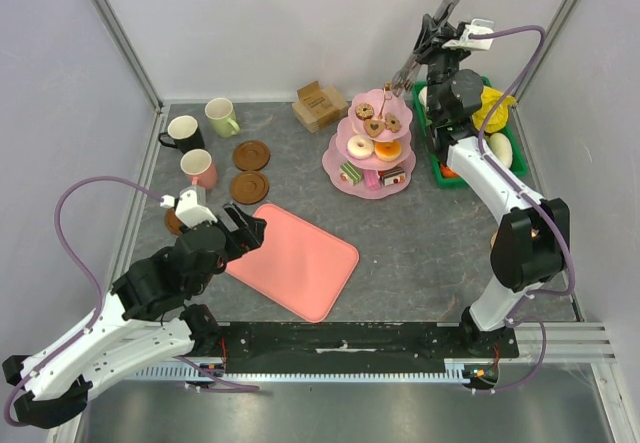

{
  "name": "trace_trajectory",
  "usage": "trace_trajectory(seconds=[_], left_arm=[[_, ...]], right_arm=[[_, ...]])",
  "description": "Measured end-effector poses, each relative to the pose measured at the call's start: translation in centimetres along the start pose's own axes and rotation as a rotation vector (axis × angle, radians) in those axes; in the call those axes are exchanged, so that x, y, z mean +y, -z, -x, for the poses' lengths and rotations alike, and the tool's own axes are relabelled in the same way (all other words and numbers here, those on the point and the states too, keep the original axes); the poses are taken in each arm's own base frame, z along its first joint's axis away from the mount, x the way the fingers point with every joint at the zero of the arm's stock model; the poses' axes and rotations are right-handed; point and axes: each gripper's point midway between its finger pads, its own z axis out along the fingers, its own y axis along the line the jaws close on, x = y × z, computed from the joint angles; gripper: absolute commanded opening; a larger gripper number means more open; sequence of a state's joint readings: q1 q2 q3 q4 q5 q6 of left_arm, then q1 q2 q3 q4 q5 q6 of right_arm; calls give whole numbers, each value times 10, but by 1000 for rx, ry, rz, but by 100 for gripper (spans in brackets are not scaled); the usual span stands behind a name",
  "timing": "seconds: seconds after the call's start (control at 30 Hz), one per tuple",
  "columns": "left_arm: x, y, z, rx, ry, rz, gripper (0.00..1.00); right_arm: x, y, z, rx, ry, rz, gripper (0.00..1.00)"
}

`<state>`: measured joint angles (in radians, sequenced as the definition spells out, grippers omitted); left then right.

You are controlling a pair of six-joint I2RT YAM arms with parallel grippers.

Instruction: Serve the afternoon tea

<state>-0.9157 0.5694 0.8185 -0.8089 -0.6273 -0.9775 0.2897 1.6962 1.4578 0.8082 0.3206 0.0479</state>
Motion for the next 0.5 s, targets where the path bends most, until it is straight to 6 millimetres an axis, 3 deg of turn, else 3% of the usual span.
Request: trace_trajectory(seconds=[0.33, 0.5], left_arm=[[0, -2, -1, 3, -7, 10, 94], [1, -3, -2, 6, -11, 14, 94]], right_arm=[[10, 2, -9, 12, -52, 52, 39], [8, 10, -27, 48, -51, 57, 40]])
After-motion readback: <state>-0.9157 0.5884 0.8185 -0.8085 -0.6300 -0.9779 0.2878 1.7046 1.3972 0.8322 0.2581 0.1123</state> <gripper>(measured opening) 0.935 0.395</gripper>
